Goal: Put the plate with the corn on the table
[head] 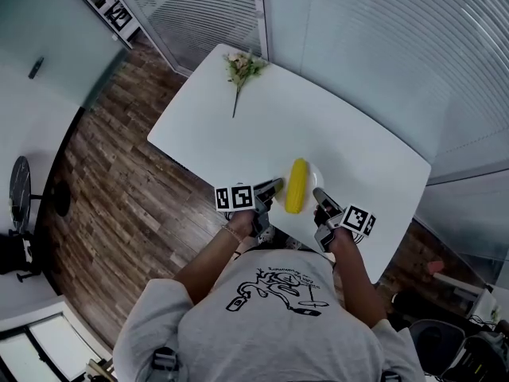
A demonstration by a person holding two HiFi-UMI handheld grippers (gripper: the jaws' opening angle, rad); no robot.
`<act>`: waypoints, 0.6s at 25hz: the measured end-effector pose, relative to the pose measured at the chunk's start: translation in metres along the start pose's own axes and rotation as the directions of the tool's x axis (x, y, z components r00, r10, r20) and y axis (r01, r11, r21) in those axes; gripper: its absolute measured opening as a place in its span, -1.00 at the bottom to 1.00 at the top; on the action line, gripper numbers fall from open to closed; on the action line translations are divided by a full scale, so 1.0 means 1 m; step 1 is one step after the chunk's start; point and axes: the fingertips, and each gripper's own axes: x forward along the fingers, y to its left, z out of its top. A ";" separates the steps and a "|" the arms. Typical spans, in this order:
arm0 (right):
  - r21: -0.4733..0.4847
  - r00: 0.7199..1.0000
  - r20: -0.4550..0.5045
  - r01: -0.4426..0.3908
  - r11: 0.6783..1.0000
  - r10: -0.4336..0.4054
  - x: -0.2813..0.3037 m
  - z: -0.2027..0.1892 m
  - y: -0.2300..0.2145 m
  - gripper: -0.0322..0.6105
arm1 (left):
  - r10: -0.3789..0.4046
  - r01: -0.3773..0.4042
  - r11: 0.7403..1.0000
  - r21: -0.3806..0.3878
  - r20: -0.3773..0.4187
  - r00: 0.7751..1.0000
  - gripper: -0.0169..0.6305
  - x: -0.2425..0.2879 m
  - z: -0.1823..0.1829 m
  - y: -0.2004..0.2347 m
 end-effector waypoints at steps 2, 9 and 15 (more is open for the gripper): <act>0.000 1.000 -0.008 0.013 1.000 -0.013 0.004 -0.002 -0.007 -0.84 | 0.012 -0.012 1.000 0.000 -0.003 1.000 -0.84 0.003 -0.002 0.009; 0.008 0.999 -0.024 0.036 0.999 -0.036 0.019 -0.005 -0.030 -0.83 | 0.047 -0.046 0.998 0.039 -0.019 0.999 -0.82 0.010 -0.005 0.031; 0.023 0.996 -0.052 0.074 0.997 -0.072 0.032 -0.010 -0.057 -0.82 | 0.082 -0.079 0.995 0.052 -0.052 0.995 -0.81 0.022 -0.011 0.060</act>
